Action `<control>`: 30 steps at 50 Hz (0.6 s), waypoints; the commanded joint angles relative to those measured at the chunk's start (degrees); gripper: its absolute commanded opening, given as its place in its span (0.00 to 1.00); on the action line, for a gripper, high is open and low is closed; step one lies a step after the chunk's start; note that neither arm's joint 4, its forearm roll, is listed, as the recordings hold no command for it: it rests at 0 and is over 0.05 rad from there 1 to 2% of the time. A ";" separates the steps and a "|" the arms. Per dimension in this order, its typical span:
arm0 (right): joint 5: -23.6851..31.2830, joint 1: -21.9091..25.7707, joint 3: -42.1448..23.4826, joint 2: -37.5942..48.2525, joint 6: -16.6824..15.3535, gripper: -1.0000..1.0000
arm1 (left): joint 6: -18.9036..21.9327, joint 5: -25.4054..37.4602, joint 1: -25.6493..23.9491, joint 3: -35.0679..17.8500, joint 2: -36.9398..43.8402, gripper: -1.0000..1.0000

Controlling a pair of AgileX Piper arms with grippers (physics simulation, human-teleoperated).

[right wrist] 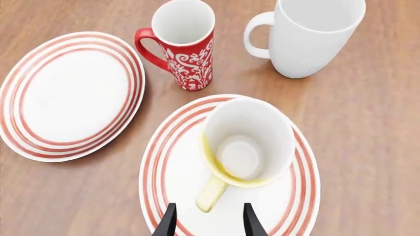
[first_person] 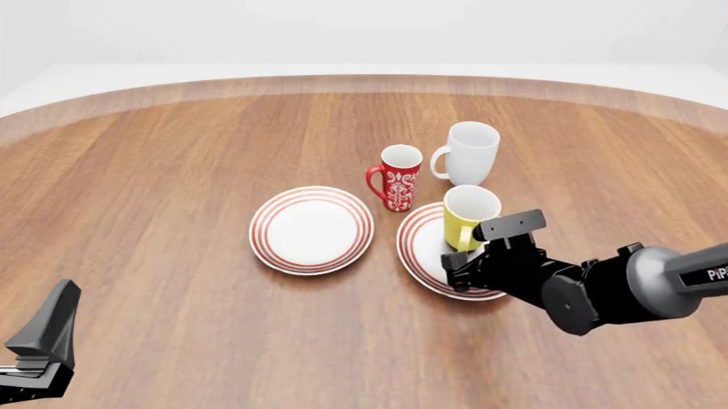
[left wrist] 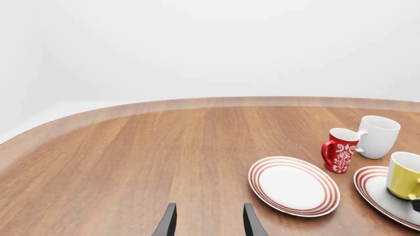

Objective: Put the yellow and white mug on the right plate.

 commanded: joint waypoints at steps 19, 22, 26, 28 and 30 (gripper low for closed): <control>21.56 4.67 -0.44 -30.76 -1.77 1.00 | 0.00 0.00 0.00 0.00 0.00 1.00; 26.79 6.80 -2.18 -37.28 -1.68 1.00 | 0.00 0.00 0.00 0.00 0.00 1.00; 30.87 7.93 -4.50 -43.15 -1.59 1.00 | 0.00 0.00 0.00 0.00 0.00 1.00; 32.89 9.26 -6.29 -45.56 -1.56 1.00 | 0.00 0.00 0.00 0.00 0.00 1.00; 34.73 10.29 -8.10 -48.03 -1.50 1.00 | 0.00 0.00 0.00 0.00 0.00 1.00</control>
